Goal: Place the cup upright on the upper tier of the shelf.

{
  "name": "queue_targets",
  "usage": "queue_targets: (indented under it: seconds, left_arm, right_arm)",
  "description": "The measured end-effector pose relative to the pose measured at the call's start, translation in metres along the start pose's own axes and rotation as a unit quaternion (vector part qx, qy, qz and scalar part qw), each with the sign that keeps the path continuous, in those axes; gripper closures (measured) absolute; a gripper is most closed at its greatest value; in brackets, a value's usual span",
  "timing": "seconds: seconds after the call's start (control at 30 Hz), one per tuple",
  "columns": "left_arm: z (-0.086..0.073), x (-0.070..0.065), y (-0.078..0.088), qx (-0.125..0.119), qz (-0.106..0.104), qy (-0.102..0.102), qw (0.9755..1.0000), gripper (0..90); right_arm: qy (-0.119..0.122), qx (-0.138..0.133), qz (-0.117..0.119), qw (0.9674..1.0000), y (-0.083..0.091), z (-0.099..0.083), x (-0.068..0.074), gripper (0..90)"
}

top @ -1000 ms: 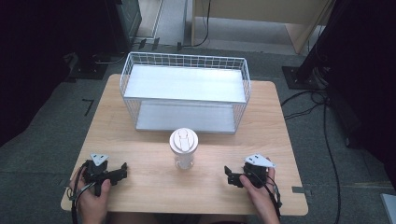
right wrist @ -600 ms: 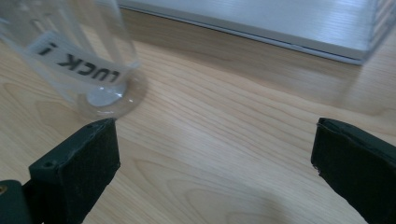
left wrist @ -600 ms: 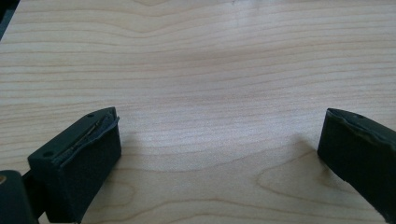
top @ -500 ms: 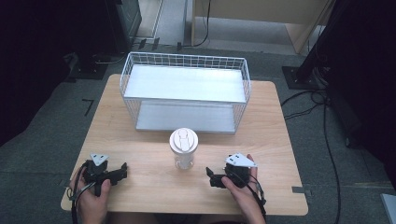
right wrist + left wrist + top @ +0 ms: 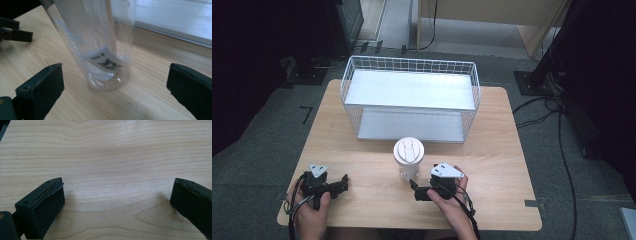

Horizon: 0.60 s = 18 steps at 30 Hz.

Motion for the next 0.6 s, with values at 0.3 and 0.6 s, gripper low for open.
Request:
queue_targets:
  seconds: [0.3, 0.6]
  left_arm:
    - [0.0, 0.0, 0.0, 0.0, 0.0, 0.0, 1.0, 0.0]
    - [0.0, 0.0, 0.0, 0.0, 0.0, 0.0, 1.0, 0.0]
  right_arm:
    - [-0.006, -0.028, 0.02, 0.9994, -0.011, 0.011, 0.017, 0.9]
    - [-0.014, -0.06, 0.005, 0.9981, -0.023, 0.018, 0.025, 0.9]
Point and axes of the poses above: each handheld gripper's, and its own axes: y roughly backward along the jaws, z roughly out of its top, x roughly to its left, the point moved 4 cm from there along -y, roughly forward along the jaws, and after that the axes turned 6 degrees about -x, right-handed, at the moved point
